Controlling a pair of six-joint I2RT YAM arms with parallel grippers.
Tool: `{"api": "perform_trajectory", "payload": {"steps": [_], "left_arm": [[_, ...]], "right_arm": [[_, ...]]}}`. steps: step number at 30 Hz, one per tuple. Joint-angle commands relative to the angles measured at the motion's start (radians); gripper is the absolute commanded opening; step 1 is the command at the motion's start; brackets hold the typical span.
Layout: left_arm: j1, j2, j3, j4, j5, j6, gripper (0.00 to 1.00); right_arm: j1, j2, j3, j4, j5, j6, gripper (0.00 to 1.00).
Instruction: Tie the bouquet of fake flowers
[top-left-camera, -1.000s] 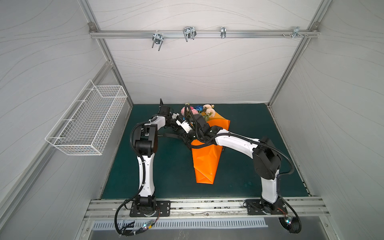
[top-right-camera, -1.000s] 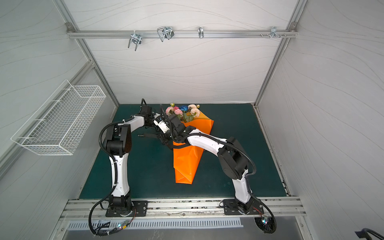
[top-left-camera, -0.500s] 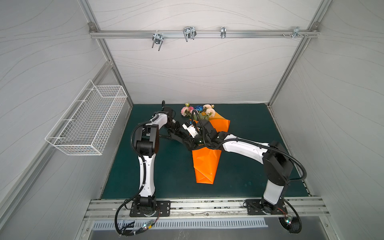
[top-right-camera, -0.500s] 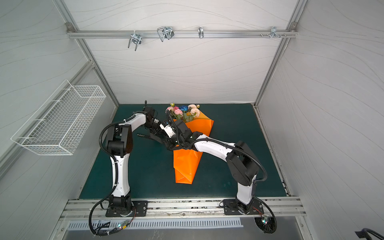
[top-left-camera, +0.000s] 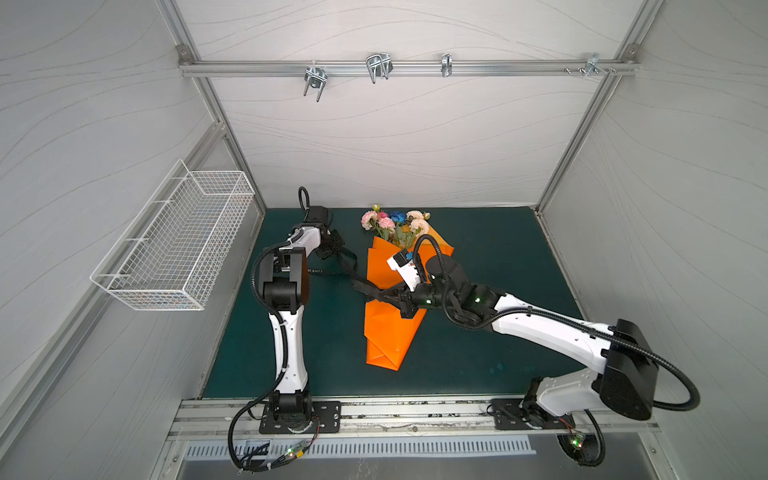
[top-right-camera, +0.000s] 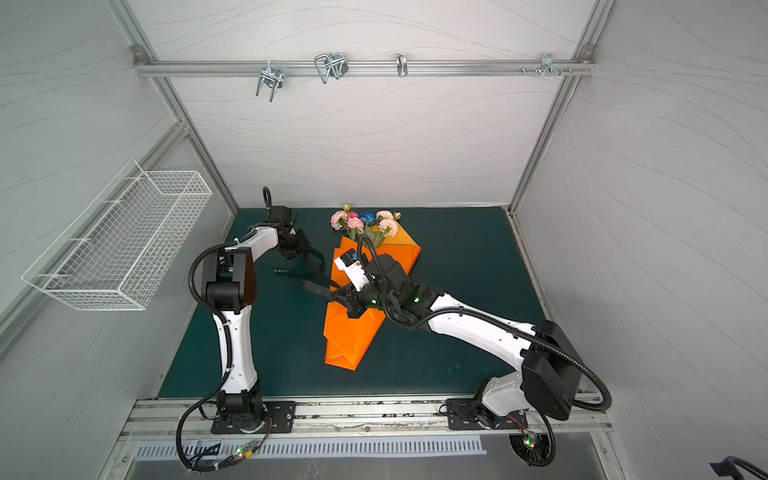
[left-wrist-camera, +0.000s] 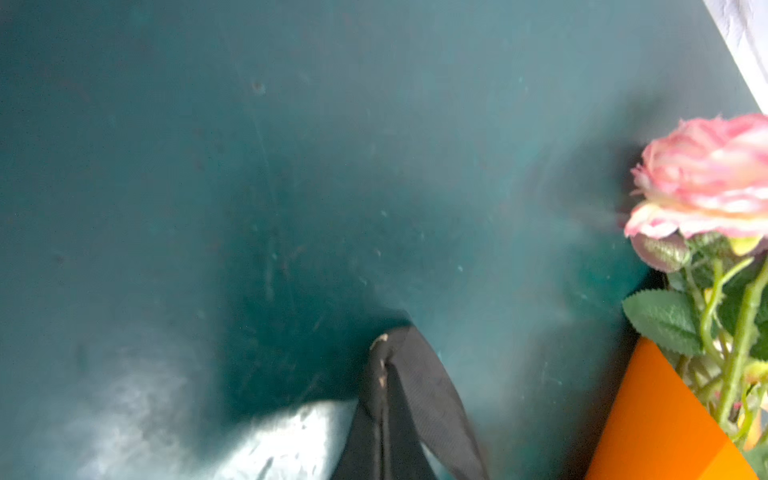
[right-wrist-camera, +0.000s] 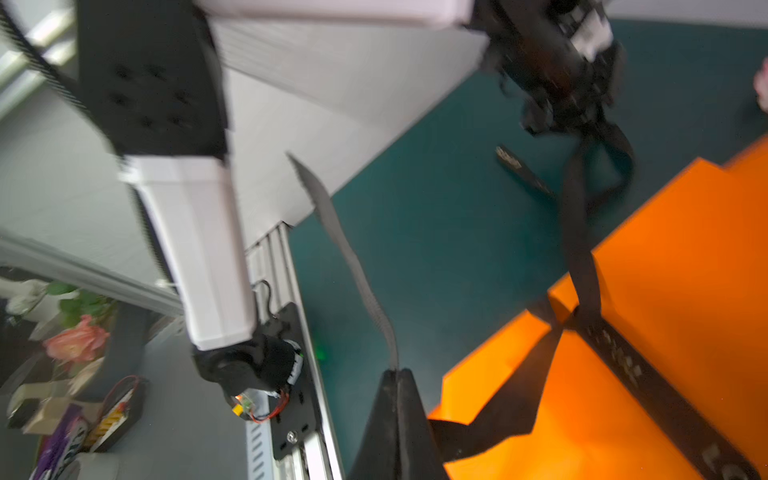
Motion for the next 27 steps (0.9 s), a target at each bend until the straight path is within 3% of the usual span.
{"api": "perform_trajectory", "payload": {"steps": [1,6,11,17,21,25,27], "left_arm": [[-0.007,-0.042,-0.027,0.029,0.009,-0.002,0.00],[-0.007,-0.111,-0.081,0.064,0.085,-0.036,0.00],[-0.007,-0.258,-0.185,0.102,0.118,-0.056,0.00],[-0.008,-0.514,-0.405,0.126,0.111,-0.100,0.00],[-0.027,-0.659,-0.616,0.135,0.098,-0.160,0.00],[-0.054,-0.775,-0.804,0.132,0.100,-0.221,0.11],[-0.086,-0.851,-0.876,0.124,0.088,-0.246,0.31]], "right_arm": [[-0.017,-0.066,-0.036,-0.082,0.102,0.051,0.00],[-0.029,-0.024,-0.062,-0.193,0.110,0.106,0.00],[-0.045,0.097,0.012,-0.311,0.102,0.138,0.00],[-0.095,0.233,0.133,-0.477,0.058,0.171,0.00],[-0.110,0.244,0.133,-0.503,0.062,0.226,0.00],[-0.111,0.212,0.102,-0.516,0.085,0.274,0.00],[-0.112,0.174,0.069,-0.510,0.094,0.296,0.00]]}}
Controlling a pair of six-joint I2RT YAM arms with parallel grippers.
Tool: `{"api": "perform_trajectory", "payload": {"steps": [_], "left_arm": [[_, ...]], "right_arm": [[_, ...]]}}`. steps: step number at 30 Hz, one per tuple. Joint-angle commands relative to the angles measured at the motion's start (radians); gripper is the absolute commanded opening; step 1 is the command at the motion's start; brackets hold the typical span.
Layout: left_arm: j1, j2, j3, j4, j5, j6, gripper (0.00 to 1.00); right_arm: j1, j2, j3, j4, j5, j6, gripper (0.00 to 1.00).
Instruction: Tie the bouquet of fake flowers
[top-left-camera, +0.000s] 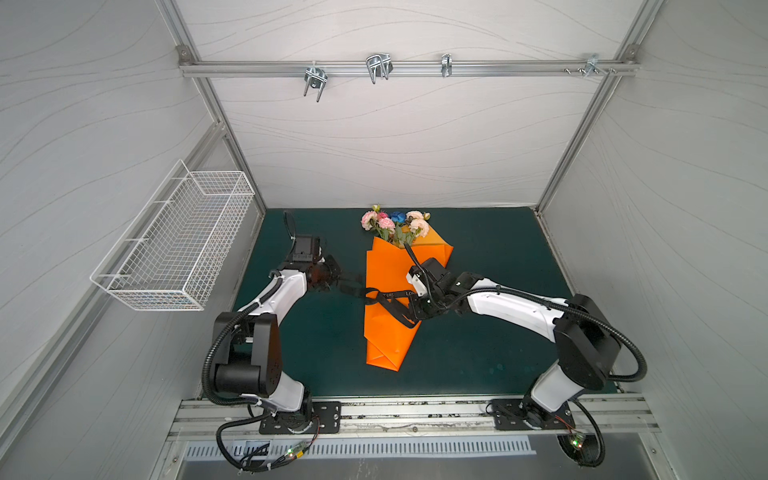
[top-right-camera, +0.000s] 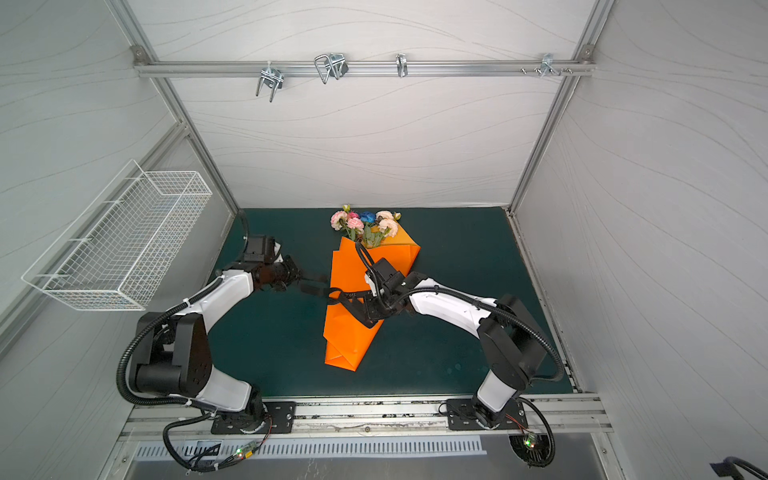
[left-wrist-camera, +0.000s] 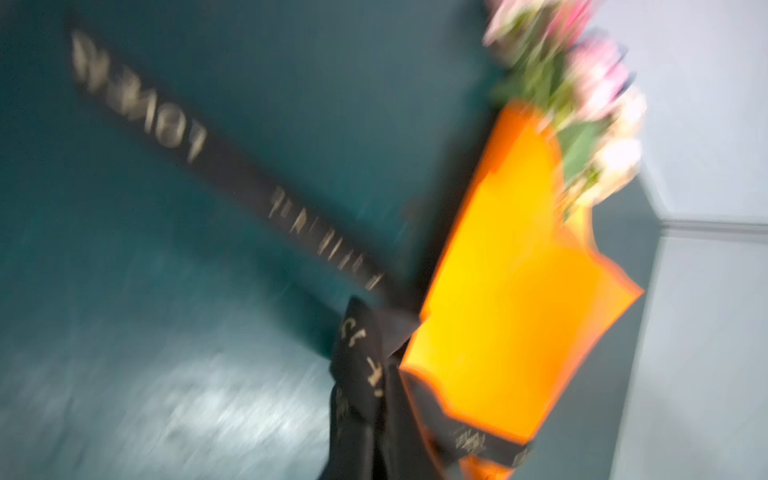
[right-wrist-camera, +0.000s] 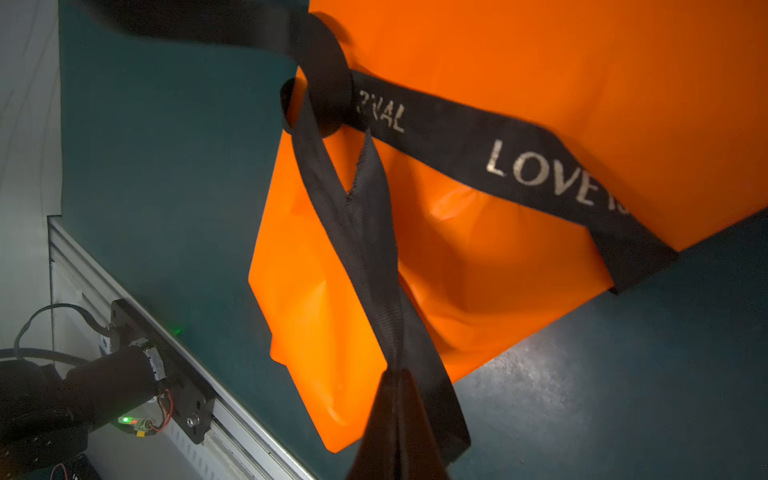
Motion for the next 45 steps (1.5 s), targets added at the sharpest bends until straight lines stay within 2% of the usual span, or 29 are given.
{"api": "perform_trajectory", "payload": {"steps": [1,3,6,8,10,13,15,20,23,26,30,34,45], "left_arm": [[-0.051,-0.108,-0.074,-0.024,-0.033,-0.070,0.41],[-0.108,-0.184,-0.075,-0.069,-0.087,-0.057,0.55],[-0.184,-0.248,0.029,-0.186,-0.208,0.023,0.60],[-0.231,-0.248,0.109,-0.219,-0.248,0.111,0.61],[-0.259,-0.219,0.155,-0.161,-0.188,0.214,0.60],[-0.270,-0.120,0.204,-0.025,0.059,0.364,0.58],[-0.300,-0.028,0.257,-0.005,0.159,0.494,0.57],[-0.384,0.215,0.422,-0.152,0.197,0.829,0.51],[-0.405,0.326,0.508,-0.260,0.163,0.930,0.46],[-0.424,0.348,0.517,-0.318,0.155,1.014,0.46],[-0.428,0.340,0.493,-0.359,0.139,1.048,0.53],[-0.428,0.355,0.473,-0.374,0.074,1.022,0.55],[-0.427,0.416,0.462,-0.430,0.055,1.017,0.56]], "right_arm": [[0.001,-0.078,-0.052,-0.046,0.020,0.067,0.00],[0.001,-0.129,-0.094,-0.036,0.022,0.078,0.00],[0.002,-0.192,-0.132,-0.061,0.040,0.095,0.00],[0.000,-0.231,-0.155,-0.080,0.051,0.104,0.00],[0.000,-0.267,-0.181,-0.091,0.059,0.114,0.00],[0.001,-0.309,-0.207,-0.114,0.086,0.130,0.00],[0.001,-0.340,-0.225,-0.125,0.105,0.142,0.00],[0.000,-0.401,-0.260,-0.169,0.130,0.165,0.00],[-0.002,-0.428,-0.292,-0.151,0.082,0.177,0.00],[-0.001,-0.435,-0.307,-0.133,0.045,0.174,0.00],[0.000,-0.420,-0.311,-0.087,0.000,0.164,0.00],[0.001,-0.400,-0.317,-0.017,-0.049,0.158,0.00],[0.002,-0.387,-0.325,0.023,-0.041,0.159,0.00]]}}
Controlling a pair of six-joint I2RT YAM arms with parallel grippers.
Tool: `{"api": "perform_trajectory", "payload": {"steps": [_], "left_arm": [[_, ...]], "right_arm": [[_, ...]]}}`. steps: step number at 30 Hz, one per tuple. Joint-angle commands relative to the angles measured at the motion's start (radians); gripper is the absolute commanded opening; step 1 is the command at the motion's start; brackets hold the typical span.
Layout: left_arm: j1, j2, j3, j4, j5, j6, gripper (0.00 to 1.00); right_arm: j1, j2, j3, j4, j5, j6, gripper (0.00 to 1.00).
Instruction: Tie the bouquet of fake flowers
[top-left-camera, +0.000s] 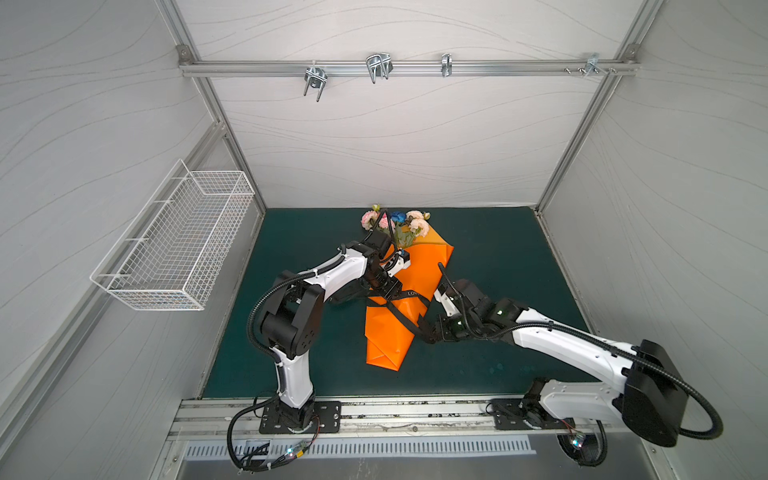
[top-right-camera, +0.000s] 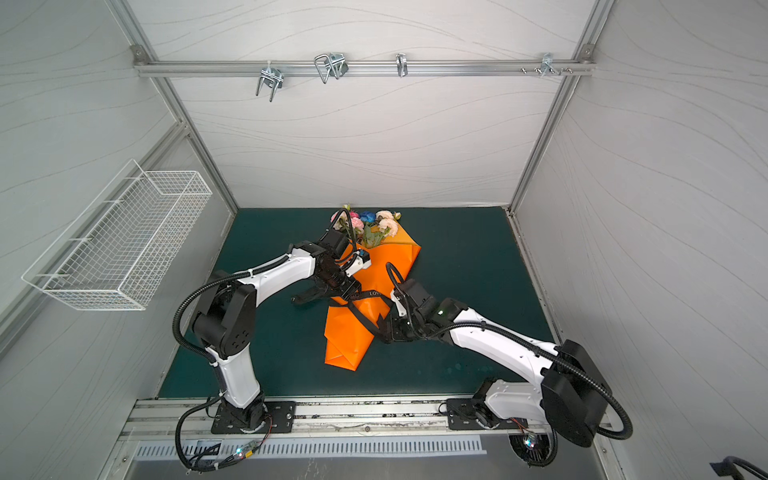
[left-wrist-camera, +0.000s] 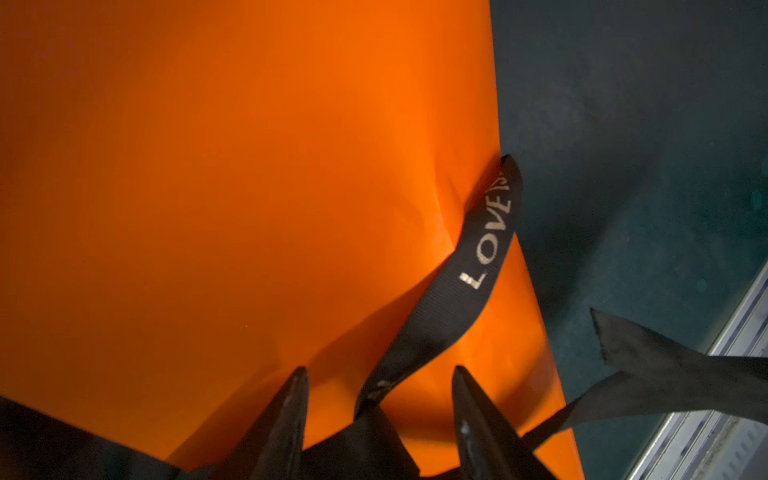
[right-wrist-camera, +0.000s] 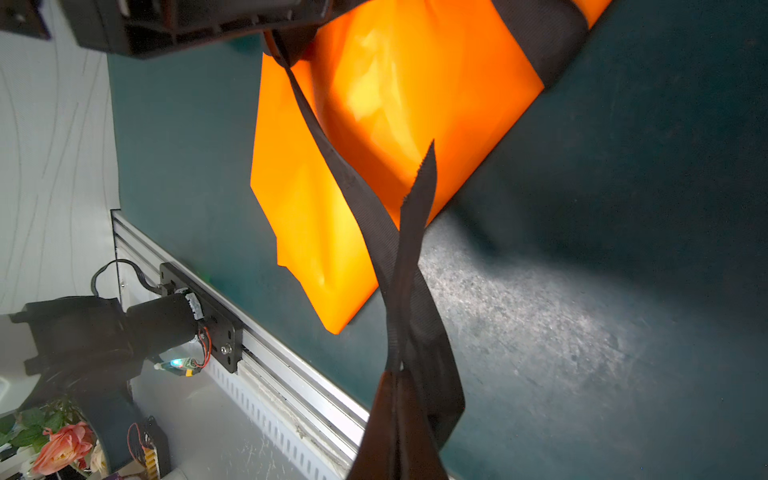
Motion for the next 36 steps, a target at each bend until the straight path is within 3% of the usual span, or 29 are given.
{"api": "perform_trajectory", "payload": {"steps": [1,4,10,14,21,31,36], "left_arm": [[-0.002,0.045,0.007,-0.044,0.004,0.034,0.56],[-0.001,0.064,0.011,-0.057,0.026,0.038,0.53],[-0.001,0.057,0.009,-0.086,0.054,0.047,0.17],[-0.002,0.023,0.009,-0.087,0.073,0.044,0.00],[-0.001,-0.064,-0.005,-0.037,0.091,-0.012,0.00],[-0.002,-0.123,-0.035,0.028,0.150,-0.059,0.00],[-0.003,-0.129,-0.029,0.066,0.186,-0.114,0.00]], "right_arm": [[0.001,0.004,-0.011,0.030,-0.001,0.011,0.00],[0.001,0.003,-0.012,0.044,0.009,0.014,0.00],[0.000,0.003,-0.012,0.085,0.015,0.015,0.00],[-0.002,0.005,-0.026,0.151,0.014,0.017,0.00],[-0.012,0.038,-0.058,0.333,0.008,0.017,0.00],[-0.058,0.217,-0.048,0.571,0.019,0.010,0.00],[-0.062,0.310,-0.045,0.710,0.113,0.004,0.00]]}}
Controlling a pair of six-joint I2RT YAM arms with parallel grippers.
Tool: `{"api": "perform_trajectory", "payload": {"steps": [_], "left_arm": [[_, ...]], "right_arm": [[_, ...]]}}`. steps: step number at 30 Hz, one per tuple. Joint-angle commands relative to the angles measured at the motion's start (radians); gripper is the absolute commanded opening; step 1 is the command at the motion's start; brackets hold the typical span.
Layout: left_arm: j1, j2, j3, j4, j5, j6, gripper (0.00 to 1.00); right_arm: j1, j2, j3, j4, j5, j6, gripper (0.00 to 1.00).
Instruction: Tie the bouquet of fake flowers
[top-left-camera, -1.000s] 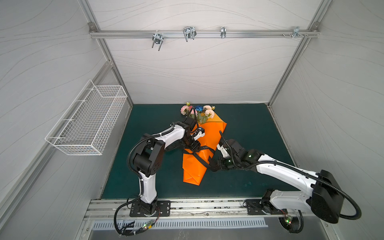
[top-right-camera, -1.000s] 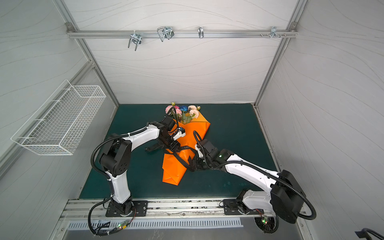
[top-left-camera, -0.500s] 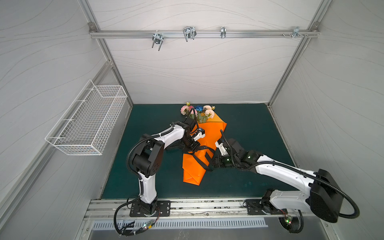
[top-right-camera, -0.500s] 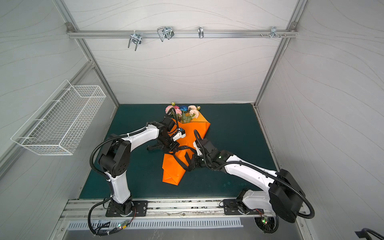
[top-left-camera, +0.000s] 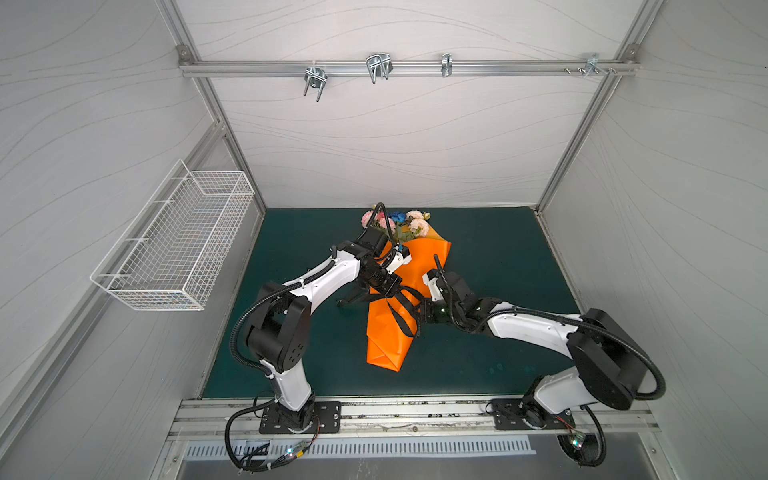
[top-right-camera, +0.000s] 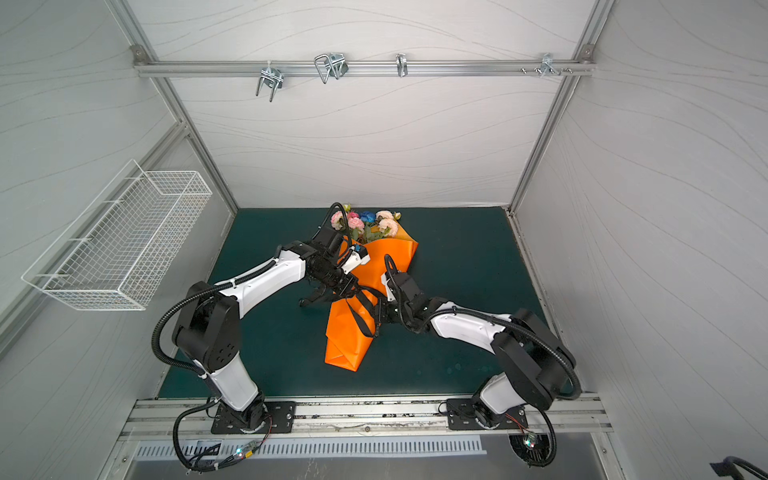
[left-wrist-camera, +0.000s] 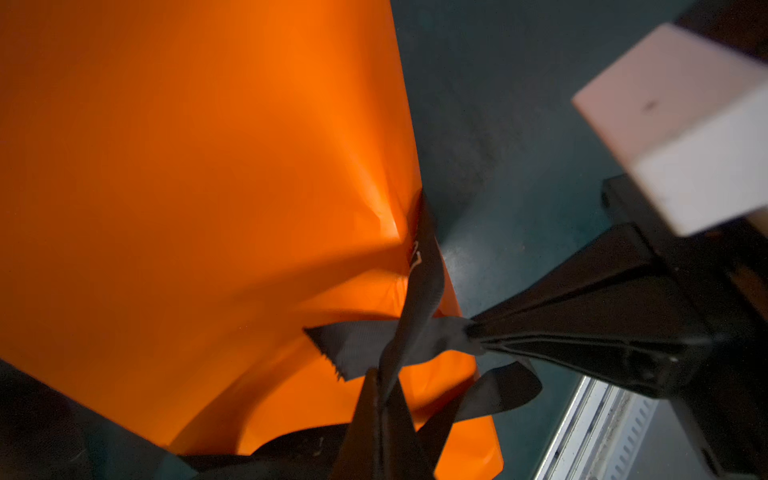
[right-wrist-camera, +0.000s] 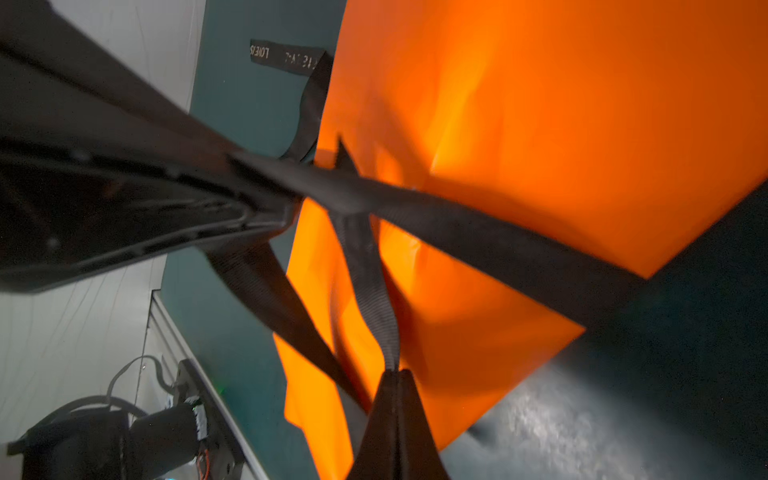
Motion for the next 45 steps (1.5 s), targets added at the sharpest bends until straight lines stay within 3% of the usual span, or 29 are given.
{"api": "perform_trajectory", "payload": {"steps": [1,11,15,17,23,28,39,45], "left_arm": [[-0.002,-0.010,0.000,0.058,0.067,-0.042,0.00],[-0.002,0.022,-0.048,0.167,0.103,-0.225,0.21],[-0.002,0.034,-0.067,0.204,0.080,-0.311,0.23],[-0.001,0.030,-0.069,0.206,0.015,-0.372,0.23],[0.007,-0.018,-0.069,0.217,-0.256,-0.583,0.48],[0.043,0.042,-0.009,0.271,-0.246,-0.704,0.51],[0.041,0.305,0.272,0.181,-0.227,-0.716,0.50],[0.041,0.367,0.326,0.124,-0.267,-0.750,0.52]], "right_arm": [[-0.006,0.046,0.004,0.158,0.089,0.002,0.00],[-0.007,0.176,0.002,0.404,0.265,0.039,0.00],[-0.006,0.228,0.023,0.454,0.295,0.044,0.00],[-0.007,0.251,0.039,0.457,0.298,0.037,0.00],[-0.007,0.296,0.057,0.476,0.294,0.027,0.00],[-0.007,0.309,0.058,0.492,0.298,-0.001,0.00],[-0.023,0.375,0.059,0.614,0.261,-0.077,0.00],[-0.042,0.403,0.067,0.648,0.232,-0.083,0.00]]}}
